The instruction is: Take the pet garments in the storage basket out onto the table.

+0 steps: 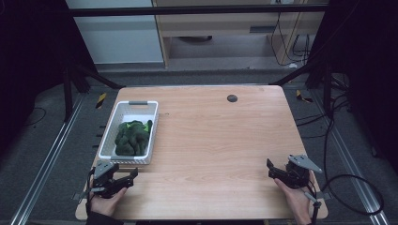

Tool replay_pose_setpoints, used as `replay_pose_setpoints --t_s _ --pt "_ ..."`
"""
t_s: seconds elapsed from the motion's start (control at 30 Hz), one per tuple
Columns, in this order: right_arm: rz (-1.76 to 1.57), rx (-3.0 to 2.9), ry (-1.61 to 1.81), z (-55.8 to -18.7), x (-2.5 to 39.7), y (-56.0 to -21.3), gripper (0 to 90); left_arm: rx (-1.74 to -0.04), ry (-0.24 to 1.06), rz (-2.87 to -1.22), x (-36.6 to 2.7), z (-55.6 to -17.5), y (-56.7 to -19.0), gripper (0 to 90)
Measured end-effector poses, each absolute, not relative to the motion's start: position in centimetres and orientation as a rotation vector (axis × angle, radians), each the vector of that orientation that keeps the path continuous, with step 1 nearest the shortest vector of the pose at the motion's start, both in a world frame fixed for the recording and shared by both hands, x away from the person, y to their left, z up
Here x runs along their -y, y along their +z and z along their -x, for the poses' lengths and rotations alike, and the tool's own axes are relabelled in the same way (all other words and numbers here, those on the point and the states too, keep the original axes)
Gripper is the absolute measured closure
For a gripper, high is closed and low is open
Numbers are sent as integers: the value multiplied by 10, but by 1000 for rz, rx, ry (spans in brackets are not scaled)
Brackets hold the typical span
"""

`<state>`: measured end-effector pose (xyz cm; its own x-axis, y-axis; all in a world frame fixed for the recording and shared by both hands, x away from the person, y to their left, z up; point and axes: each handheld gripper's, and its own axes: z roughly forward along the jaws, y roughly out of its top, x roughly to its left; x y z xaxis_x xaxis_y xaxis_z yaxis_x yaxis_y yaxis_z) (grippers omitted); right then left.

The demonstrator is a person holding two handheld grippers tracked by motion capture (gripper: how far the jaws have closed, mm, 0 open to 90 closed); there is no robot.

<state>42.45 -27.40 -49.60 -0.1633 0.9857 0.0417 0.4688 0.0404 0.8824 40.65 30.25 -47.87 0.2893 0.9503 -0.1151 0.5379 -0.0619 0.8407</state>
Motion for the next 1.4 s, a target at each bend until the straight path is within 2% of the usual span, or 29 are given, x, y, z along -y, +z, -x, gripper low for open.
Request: replay_pose_setpoints --t_s 0.67,1.4 --pt "-1401 -1694 1080 -422 270 -496 122 -1386 681 -1610 -317 -400 -457 188" --pt "-1396 -1711 1092 -423 268 -498 118 -1356 666 -1575 -316 -405 -432 184"
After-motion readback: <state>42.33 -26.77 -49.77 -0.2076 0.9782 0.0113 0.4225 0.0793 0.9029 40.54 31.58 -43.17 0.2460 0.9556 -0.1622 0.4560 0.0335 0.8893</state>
